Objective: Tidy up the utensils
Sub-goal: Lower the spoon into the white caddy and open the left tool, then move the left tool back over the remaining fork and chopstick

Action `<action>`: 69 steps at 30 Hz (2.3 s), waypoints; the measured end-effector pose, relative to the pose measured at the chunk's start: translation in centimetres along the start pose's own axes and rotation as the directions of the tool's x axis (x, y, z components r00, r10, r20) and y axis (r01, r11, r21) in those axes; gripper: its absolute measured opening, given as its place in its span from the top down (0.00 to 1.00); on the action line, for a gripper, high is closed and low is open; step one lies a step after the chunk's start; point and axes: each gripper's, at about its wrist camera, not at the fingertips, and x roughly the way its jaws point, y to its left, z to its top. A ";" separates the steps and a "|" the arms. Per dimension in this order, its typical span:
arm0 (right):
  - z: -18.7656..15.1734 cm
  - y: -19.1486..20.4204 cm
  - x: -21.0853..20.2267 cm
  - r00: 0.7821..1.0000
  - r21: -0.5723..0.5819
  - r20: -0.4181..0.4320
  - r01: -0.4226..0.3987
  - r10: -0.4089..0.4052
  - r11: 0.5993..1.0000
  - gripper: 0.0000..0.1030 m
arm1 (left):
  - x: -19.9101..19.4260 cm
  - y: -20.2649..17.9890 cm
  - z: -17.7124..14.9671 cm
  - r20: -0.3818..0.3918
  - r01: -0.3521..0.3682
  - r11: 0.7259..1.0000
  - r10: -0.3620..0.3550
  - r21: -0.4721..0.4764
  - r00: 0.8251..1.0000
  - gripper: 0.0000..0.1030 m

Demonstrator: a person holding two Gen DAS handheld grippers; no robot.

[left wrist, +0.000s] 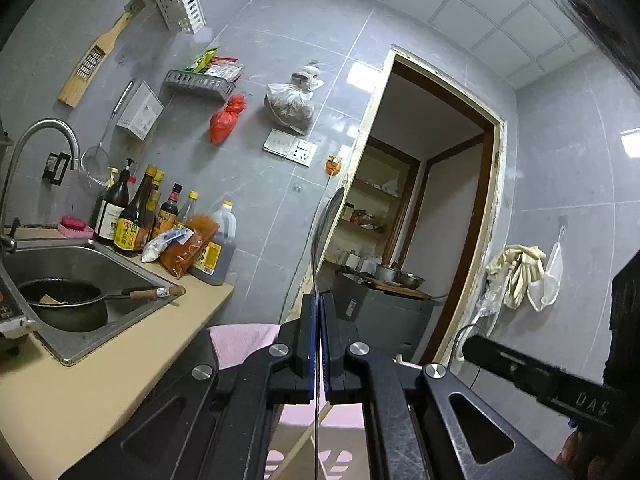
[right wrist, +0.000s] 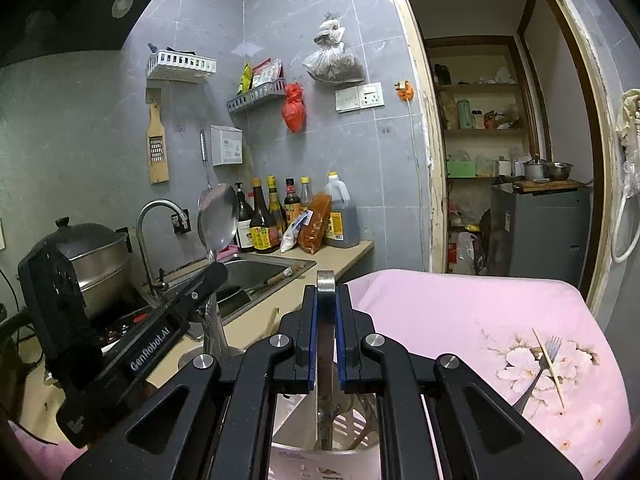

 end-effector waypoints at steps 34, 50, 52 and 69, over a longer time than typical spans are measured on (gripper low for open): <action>1.2 -0.6 -1.5 0.997 0.085 -0.076 0.010 -0.003 0.996 0.74 | -2.5 -0.2 1.4 -0.283 -0.017 0.999 0.029 0.045 0.959 0.67; 7.3 -7.2 -6.3 0.927 -0.019 0.029 0.375 -0.374 0.927 0.02 | 1.4 -8.2 7.5 -0.222 -0.179 0.953 0.235 0.244 0.946 0.00; 7.6 -8.7 -6.7 0.915 -0.049 0.029 0.403 -0.402 0.914 0.02 | 2.1 -9.7 7.3 -0.213 -0.174 0.948 0.234 0.268 0.949 0.00; 8.2 -24.5 -7.0 0.886 -0.066 -0.048 0.458 -0.462 0.886 0.02 | 10.4 -21.0 1.6 -0.270 -0.144 0.941 0.230 0.305 0.935 0.00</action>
